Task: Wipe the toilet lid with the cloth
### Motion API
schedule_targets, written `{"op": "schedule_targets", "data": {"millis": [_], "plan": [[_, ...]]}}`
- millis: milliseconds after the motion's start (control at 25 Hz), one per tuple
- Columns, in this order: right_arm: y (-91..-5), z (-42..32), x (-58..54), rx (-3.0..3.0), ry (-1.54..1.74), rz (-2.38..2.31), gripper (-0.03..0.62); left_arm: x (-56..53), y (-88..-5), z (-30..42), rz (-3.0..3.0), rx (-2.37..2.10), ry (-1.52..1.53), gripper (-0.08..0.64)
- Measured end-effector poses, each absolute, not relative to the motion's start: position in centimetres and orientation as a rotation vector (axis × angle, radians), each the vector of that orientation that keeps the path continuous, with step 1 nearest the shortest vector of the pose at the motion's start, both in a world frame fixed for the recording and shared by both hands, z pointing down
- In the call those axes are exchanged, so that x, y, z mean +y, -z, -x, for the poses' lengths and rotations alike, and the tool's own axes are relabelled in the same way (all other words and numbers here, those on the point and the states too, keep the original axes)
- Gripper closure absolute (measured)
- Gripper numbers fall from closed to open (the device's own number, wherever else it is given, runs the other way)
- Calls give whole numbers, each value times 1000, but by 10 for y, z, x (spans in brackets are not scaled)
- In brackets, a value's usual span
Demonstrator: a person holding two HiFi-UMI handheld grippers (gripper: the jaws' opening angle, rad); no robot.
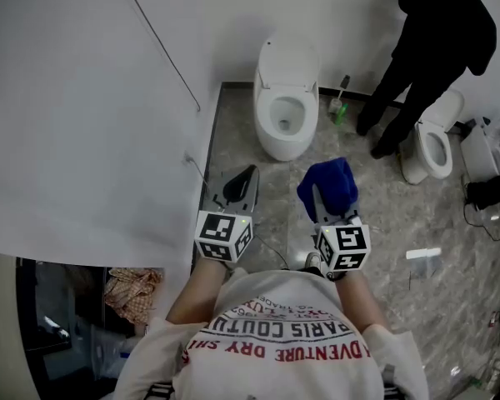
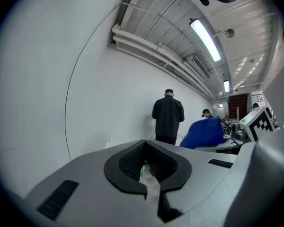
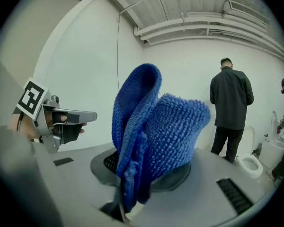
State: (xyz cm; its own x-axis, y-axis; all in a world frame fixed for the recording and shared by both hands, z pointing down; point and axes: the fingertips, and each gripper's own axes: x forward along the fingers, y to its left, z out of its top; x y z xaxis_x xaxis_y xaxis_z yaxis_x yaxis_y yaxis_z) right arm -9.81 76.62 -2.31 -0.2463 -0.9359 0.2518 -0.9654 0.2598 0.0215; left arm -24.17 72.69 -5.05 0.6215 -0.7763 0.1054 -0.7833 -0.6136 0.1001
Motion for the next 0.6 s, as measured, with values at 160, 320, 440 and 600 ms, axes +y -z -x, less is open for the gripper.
{"op": "schedule_targets", "data": {"millis": [160, 320, 440, 600], "plan": [[21, 100, 766, -2321, -246, -1797, 499, 726, 51, 250, -2697, -1318, -74, 554], [14, 107, 761, -2309, -262, -1796, 499, 722, 45, 261, -2678, -1321, -76, 552], [9, 114, 759, -2312, -285, -1785, 499, 720, 36, 270, -2654, -1327, -96, 554], [4, 113, 750, -2306, -308, -1769, 499, 707, 28, 272, -2626, -1324, -112, 552]]}}
